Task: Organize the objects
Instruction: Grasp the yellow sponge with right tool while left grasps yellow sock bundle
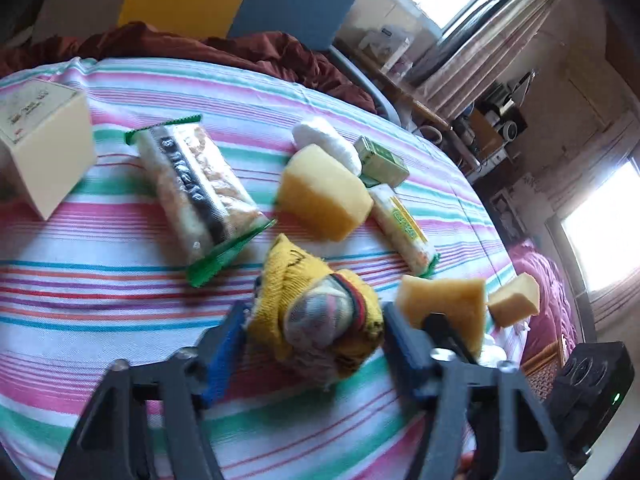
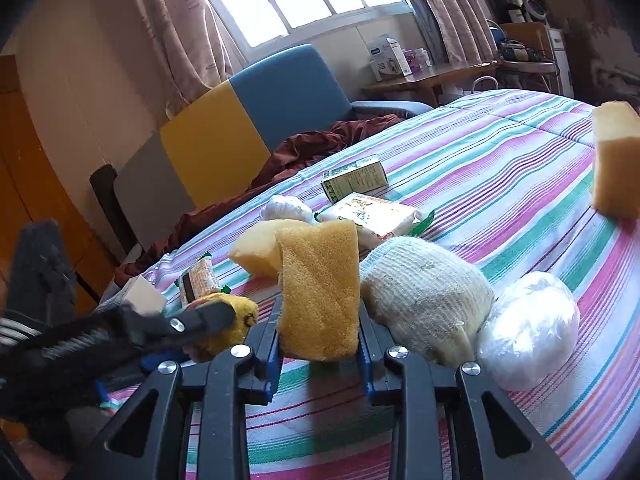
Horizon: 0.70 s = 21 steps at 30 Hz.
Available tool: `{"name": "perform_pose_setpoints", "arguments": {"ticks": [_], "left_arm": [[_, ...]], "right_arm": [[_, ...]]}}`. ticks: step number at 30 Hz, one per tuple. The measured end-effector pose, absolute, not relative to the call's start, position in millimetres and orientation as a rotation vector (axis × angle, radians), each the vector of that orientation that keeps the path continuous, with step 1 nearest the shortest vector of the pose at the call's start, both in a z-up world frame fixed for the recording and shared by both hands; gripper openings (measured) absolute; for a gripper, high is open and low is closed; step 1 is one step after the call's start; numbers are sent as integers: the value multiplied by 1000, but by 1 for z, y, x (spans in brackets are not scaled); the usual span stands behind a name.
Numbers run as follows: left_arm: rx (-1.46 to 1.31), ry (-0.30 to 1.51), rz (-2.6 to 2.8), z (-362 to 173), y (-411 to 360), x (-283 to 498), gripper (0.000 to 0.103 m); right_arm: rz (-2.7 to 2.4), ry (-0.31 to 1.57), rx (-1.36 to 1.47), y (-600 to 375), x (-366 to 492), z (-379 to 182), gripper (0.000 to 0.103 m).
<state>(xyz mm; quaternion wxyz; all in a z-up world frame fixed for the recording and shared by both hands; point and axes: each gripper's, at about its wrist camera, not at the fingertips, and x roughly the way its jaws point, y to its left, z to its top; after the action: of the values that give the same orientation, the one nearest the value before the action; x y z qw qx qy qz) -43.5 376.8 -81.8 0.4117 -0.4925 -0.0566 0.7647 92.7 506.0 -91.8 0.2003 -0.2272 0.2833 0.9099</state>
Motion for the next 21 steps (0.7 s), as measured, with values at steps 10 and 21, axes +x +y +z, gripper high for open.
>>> {"name": "perform_pose_setpoints", "arguments": {"ticks": [10,21], "left_arm": [[-1104,-94,1996,-82,352,-25,44],[-1052,-162,2048,-85,316,-7,43]], "right_arm": [[2537,772,-639,503,92,-91,29],[2529,502,-600,474,89,-73,31]]}}
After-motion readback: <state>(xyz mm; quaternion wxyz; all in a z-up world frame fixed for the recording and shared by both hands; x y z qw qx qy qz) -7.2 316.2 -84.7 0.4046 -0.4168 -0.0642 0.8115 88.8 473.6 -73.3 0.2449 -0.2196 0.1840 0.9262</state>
